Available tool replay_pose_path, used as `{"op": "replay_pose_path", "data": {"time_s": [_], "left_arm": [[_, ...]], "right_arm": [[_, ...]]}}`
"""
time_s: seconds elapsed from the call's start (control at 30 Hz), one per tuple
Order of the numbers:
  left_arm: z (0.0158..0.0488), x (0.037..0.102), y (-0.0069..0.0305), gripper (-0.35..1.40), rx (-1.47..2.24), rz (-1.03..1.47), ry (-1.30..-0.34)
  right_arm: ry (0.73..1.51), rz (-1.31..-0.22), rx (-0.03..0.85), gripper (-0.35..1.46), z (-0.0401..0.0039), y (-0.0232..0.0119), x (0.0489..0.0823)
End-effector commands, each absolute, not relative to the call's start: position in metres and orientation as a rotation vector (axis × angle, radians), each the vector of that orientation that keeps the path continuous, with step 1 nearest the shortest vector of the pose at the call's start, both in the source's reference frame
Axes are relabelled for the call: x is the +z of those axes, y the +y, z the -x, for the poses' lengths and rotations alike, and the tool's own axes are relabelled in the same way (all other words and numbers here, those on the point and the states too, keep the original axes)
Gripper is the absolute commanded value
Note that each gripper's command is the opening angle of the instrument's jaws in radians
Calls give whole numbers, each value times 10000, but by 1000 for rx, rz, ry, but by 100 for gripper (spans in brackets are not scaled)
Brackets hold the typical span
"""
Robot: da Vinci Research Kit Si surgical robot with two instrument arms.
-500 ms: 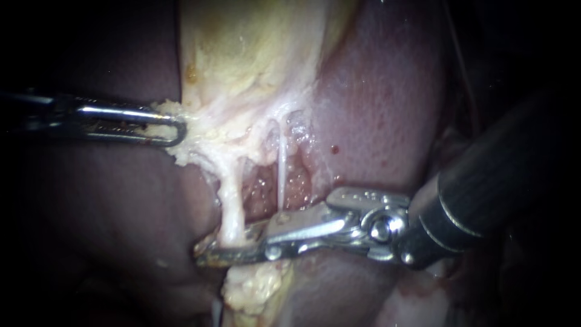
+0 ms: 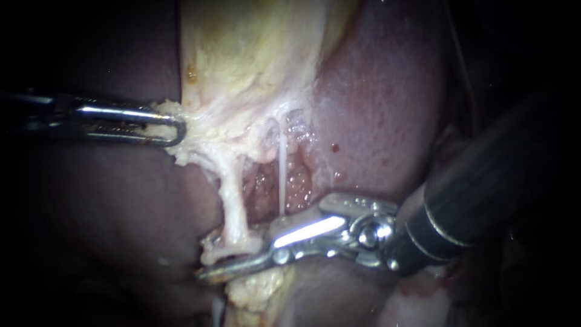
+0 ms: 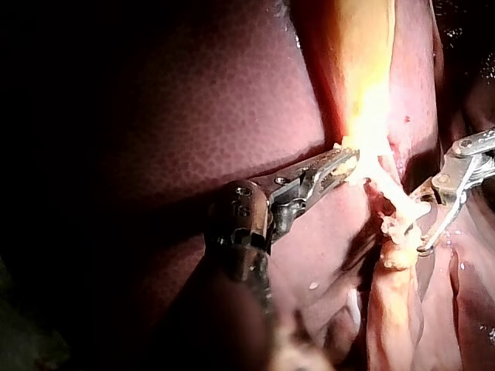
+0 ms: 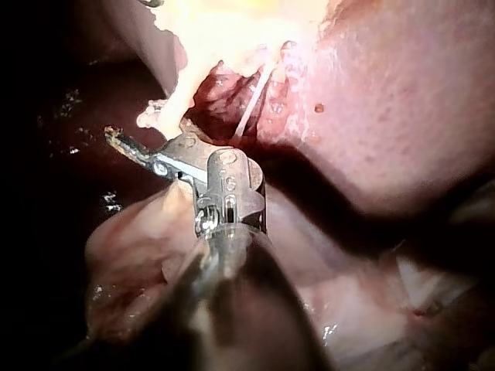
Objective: Going back first clip left tube
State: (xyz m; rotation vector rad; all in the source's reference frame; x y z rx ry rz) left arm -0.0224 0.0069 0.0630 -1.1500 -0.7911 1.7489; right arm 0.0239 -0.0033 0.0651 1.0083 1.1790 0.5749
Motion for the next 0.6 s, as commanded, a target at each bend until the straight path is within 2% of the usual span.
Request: {"op": "replay_pose_path", "data": {"time_s": [0.03,0.13,0.4,0.6], "left_arm": [[224,629,69,-35,1749,1150,-791],[224,629,69,-35,1749,1150,-791],[224,629,69,-35,1749,1150,-791],[224,629,68,-35,1749,1150,-791]], "right_arm": [[1188,-988,570,49,-239,-32,654],[1217,-923,545,49,-238,-29,665],[1237,-741,508,50,-231,-15,687],[1246,-672,478,50,-227,-13,689]]}}
